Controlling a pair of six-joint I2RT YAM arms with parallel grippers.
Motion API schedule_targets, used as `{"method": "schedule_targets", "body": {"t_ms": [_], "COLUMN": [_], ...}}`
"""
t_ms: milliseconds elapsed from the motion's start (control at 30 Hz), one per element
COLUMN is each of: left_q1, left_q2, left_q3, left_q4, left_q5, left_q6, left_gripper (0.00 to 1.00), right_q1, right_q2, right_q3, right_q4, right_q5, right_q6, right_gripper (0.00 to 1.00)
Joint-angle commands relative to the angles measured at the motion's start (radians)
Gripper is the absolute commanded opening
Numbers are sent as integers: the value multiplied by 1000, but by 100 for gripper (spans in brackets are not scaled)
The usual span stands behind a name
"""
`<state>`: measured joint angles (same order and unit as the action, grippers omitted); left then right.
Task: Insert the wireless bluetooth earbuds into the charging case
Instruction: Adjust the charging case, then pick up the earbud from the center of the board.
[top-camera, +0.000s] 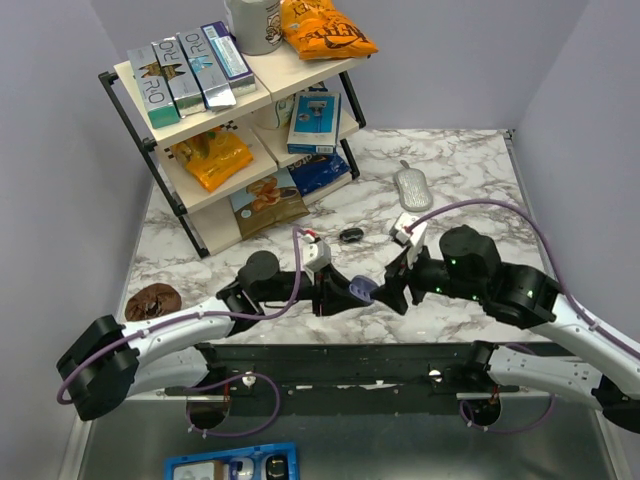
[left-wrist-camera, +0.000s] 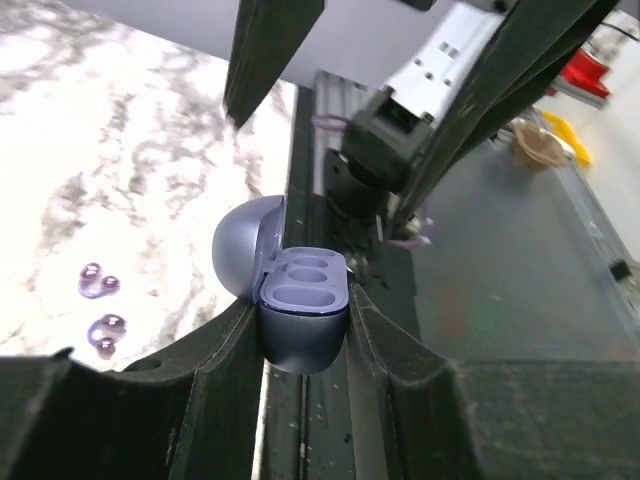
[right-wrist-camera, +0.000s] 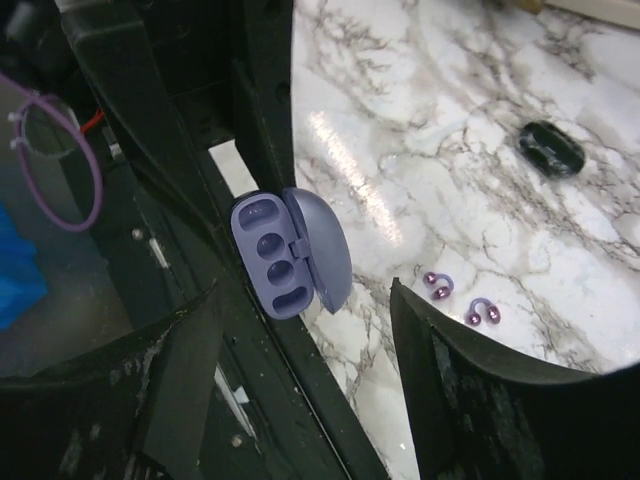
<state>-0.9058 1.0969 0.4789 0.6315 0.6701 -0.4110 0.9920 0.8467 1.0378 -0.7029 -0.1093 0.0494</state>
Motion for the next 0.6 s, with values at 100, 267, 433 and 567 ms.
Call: {"method": "schedule_targets", "body": {"t_ms": [100, 267, 433, 567], "left_q1": [-71, -157, -199, -240], "left_q2": [-120, -187, -241, -281], "left_q3": [-140, -186, -226, -250], "left_q4": [171, 131, 117, 103], "left_q5": [-409, -547, -630, -716], "left_q6": [108, 150, 150, 144], "left_gripper": [0, 0, 0, 0], "right_q1": [-162, -351, -362, -362], "right_q2": [32, 67, 156, 190], "right_q3": [-2, -178, -295, -372], "right_q4": [54, 117, 216, 301], "right_q5": [205, 118, 135, 190], "right_q6": [323, 424, 484, 532], "right_gripper": [75, 69, 60, 50]}}
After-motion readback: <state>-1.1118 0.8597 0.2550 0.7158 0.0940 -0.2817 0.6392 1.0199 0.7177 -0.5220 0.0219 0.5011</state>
